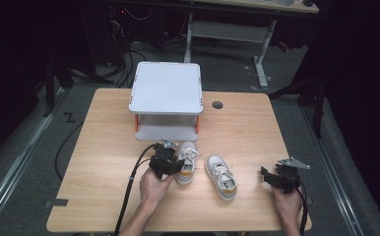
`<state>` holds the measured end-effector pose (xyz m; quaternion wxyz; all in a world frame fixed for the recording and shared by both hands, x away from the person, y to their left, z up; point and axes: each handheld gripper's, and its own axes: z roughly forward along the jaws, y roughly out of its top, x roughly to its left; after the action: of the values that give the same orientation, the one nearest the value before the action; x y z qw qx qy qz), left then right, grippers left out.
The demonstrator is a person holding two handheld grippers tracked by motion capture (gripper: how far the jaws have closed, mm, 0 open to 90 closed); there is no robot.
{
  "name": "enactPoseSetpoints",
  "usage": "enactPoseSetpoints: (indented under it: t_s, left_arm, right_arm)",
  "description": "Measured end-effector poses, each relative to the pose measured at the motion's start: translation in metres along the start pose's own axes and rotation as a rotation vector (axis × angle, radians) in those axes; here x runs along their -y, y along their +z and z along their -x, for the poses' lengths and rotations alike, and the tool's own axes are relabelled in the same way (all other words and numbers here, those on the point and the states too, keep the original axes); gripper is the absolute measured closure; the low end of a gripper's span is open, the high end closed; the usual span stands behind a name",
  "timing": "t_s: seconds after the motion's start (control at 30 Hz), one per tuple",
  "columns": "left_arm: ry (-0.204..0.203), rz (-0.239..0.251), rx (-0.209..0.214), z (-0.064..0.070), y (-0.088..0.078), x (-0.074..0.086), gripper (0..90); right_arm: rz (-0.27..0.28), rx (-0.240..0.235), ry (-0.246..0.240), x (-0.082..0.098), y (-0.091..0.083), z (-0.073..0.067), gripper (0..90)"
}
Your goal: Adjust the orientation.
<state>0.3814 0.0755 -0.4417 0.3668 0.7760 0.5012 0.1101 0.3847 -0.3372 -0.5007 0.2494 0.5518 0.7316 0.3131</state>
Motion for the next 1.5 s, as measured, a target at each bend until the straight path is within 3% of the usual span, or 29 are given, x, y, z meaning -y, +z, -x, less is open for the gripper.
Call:
enactPoseSetpoints:
  t_s: [0.03, 0.13, 0.4, 0.6, 0.77, 1.17, 1.5]
  left_arm:
    - [-0.004, 0.02, 0.001, -0.002, -0.003, 0.0, 61.6]
    - [-0.004, 0.033, 0.002, -0.003, -0.006, 0.0, 50.7]
    - [0.013, 0.09, 0.017, -0.012, -0.017, 0.002, 40.7]
    - [-0.001, 0.155, 0.012, -0.028, -0.033, 0.009, 38.3]
    - [-0.031, 0.203, -0.006, -0.05, -0.051, 0.02, 37.4]
    - [-0.094, 0.241, -0.059, -0.085, -0.068, 0.043, 36.2]
    - [-0.128, 0.224, -0.106, -0.104, -0.066, 0.063, 35.4]
  right_arm:
    - [0.0, 0.0, 0.0, 0.0, 0.0, 0.0, 35.8]
    - [0.001, 0.001, -0.004, 0.0, 0.0, 0.0, 35.9]
    - [0.0, -0.003, -0.003, 0.0, 0.0, 0.0, 35.8]
    - [0.0, -0.005, -0.004, 0.0, 0.0, 0.0, 35.8]
    - [0.0, -0.006, -0.003, 0.0, 0.0, 0.0, 35.8]
    - [0.001, -0.001, -0.005, 0.0, 0.0, 0.0, 36.4]
    - [0.005, -0.009, -0.006, 0.0, 0.0, -0.002, 41.3]
